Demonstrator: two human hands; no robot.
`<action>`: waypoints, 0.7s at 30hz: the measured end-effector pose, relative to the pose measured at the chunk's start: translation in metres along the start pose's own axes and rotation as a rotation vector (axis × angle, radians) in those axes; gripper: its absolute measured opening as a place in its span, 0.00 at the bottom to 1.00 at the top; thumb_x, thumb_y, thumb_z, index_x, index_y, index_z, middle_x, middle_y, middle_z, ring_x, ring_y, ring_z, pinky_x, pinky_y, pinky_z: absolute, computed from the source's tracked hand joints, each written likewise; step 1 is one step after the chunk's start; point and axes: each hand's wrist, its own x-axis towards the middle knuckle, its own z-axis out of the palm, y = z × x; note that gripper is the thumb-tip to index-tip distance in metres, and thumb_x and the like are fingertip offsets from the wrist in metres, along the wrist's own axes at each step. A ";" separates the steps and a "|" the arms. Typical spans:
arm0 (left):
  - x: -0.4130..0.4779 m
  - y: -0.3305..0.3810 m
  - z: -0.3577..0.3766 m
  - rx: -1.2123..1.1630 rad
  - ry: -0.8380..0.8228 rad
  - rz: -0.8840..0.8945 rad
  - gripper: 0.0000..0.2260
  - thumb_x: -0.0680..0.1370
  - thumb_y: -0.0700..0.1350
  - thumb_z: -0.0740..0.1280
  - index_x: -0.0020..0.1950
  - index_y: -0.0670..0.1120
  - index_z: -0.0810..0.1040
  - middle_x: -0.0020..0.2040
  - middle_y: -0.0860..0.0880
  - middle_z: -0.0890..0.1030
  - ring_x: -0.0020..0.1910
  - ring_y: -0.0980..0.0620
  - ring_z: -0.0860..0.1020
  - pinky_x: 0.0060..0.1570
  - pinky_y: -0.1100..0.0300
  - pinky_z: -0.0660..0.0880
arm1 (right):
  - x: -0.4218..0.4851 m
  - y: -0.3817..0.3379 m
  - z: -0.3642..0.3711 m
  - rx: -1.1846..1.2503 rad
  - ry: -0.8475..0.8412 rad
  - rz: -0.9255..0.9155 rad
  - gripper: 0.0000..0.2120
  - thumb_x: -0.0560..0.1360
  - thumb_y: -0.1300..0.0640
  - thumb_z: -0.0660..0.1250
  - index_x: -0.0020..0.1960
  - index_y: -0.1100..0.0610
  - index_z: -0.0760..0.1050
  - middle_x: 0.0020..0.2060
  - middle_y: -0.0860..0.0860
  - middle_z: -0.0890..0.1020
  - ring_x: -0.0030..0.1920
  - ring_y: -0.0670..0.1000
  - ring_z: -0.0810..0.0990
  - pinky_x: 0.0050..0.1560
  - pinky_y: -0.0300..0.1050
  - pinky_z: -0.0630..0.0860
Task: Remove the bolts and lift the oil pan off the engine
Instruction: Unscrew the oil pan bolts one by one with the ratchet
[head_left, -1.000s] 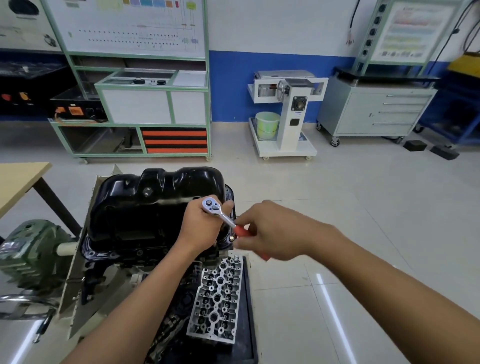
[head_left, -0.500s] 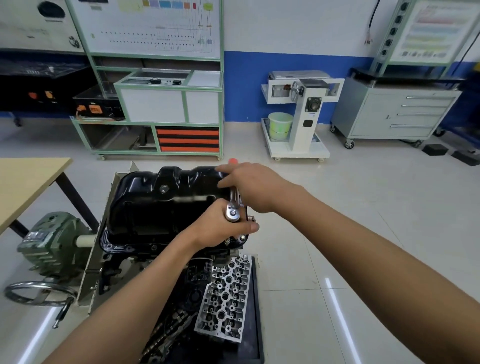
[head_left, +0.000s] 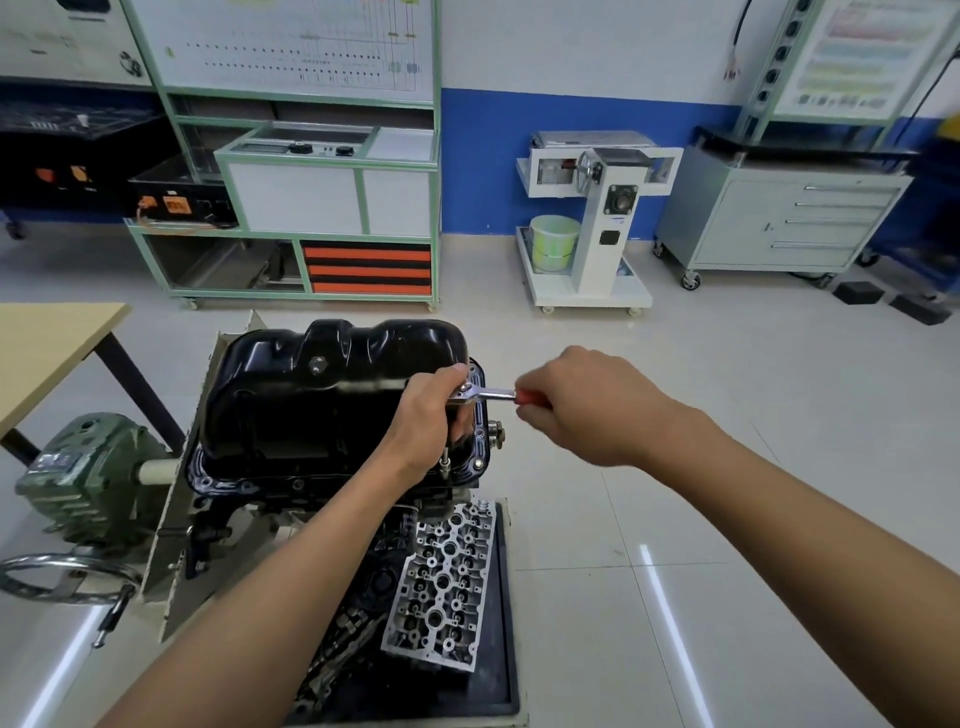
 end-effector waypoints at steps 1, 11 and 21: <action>0.000 0.001 0.002 -0.004 0.025 0.001 0.26 0.74 0.59 0.59 0.27 0.39 0.70 0.24 0.43 0.69 0.30 0.41 0.67 0.35 0.50 0.64 | -0.007 -0.004 -0.001 0.048 -0.039 0.003 0.15 0.80 0.46 0.62 0.36 0.49 0.69 0.33 0.47 0.73 0.41 0.55 0.76 0.33 0.46 0.63; -0.001 0.001 -0.005 -0.004 0.021 0.024 0.27 0.73 0.60 0.60 0.29 0.36 0.72 0.28 0.38 0.70 0.31 0.40 0.66 0.36 0.52 0.65 | -0.013 -0.024 -0.006 0.277 -0.170 0.049 0.16 0.76 0.43 0.70 0.36 0.53 0.80 0.24 0.48 0.77 0.29 0.46 0.77 0.31 0.43 0.72; -0.002 0.002 -0.011 0.070 -0.395 0.016 0.28 0.77 0.59 0.56 0.27 0.39 0.72 0.24 0.47 0.72 0.29 0.36 0.67 0.40 0.49 0.67 | 0.049 -0.011 0.002 -0.056 0.114 -0.057 0.12 0.76 0.65 0.62 0.48 0.50 0.79 0.52 0.49 0.80 0.52 0.58 0.78 0.39 0.48 0.70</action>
